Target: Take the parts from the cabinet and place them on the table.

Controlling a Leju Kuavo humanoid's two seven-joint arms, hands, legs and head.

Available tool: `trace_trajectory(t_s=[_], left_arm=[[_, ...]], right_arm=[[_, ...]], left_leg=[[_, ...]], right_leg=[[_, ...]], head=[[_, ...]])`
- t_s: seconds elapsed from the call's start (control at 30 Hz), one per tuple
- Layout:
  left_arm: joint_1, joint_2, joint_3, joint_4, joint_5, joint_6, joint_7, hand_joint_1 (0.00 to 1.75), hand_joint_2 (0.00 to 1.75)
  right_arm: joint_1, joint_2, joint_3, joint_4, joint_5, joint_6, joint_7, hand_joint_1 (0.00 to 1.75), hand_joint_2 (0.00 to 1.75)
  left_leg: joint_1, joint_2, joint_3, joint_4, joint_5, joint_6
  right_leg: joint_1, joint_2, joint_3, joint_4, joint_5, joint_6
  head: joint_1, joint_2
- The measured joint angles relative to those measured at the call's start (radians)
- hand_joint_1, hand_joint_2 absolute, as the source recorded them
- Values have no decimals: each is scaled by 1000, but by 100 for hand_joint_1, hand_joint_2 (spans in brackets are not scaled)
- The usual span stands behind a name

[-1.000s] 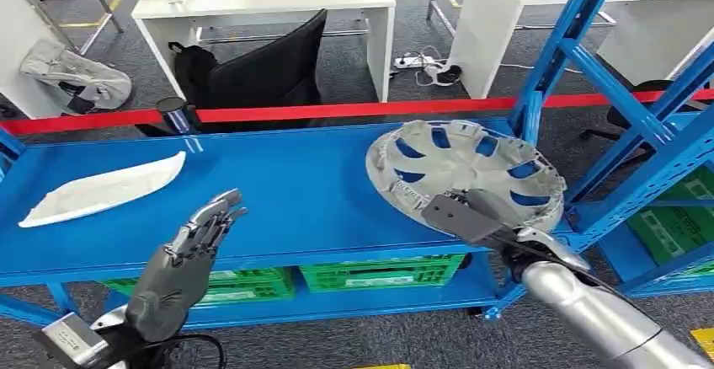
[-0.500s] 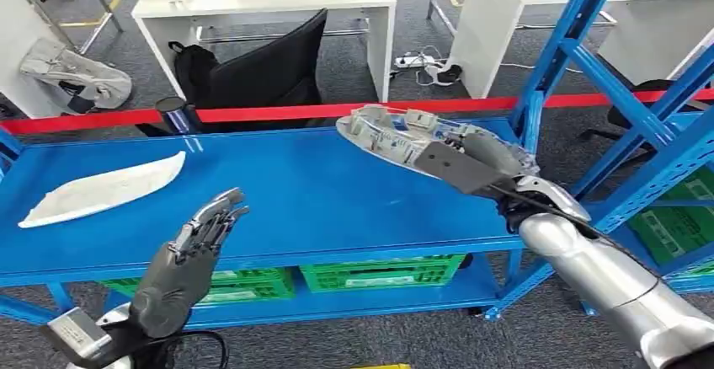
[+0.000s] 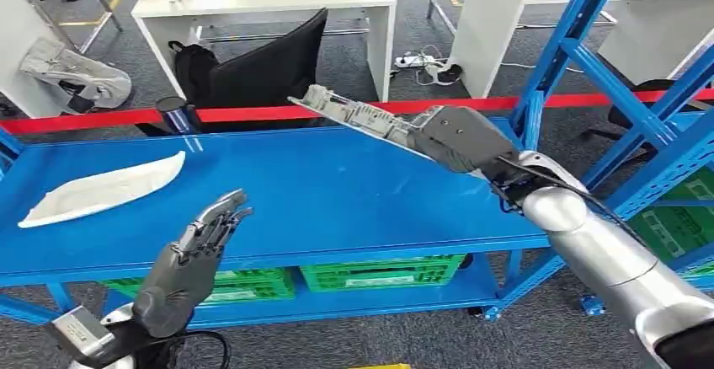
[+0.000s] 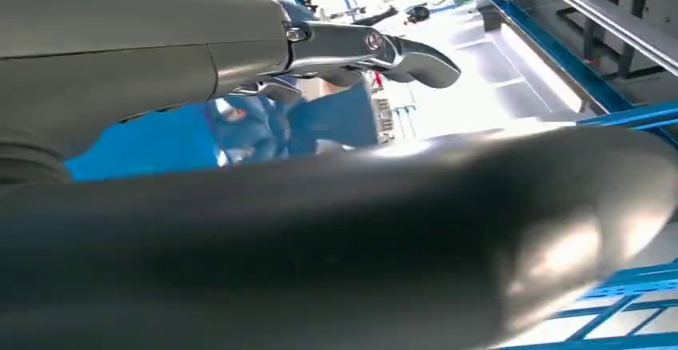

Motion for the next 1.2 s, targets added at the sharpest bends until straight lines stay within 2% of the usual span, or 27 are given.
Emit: trace_trajectory(t_s=[0.43, 0.67, 0.93, 1.07, 1.2], left_arm=[[2, 2, 0, 9, 8, 21, -26, 0, 0], [9, 7, 0, 8, 6, 43, -32, 0, 0], [28, 18, 1, -22, 2, 73, -44, 0, 0], [37, 18, 3, -46, -34, 149, -66, 0, 0], [41, 19, 11, -76, -32, 180, -59, 0, 0]], right_arm=[[7, -5, -44, -120, -375, 140, -50, 175, 175], [57, -37, -62, -216, -427, 160, -85, 175, 175], [196, -82, -114, -342, -481, 191, -134, 175, 175], [296, -93, -160, -408, -525, 225, -149, 175, 175], [396, -93, -195, -475, -519, 265, -148, 175, 175]], left_leg=[[0, 0, 0, 0, 0, 0], [0, 0, 0, 0, 0, 0], [0, -1, 0, 0, 0, 0], [0, -1, -1, 0, -1, 0], [0, -2, -1, 0, -1, 1]], right_leg=[[0, 0, 0, 0, 0, 0], [0, 0, 0, 0, 0, 0], [0, -1, 0, -1, 0, 0], [0, -2, 0, -1, 0, 0], [0, -2, 0, -1, -1, 0]], head=[[0, 0], [0, 0], [0, 0], [0, 0], [0, 0]])
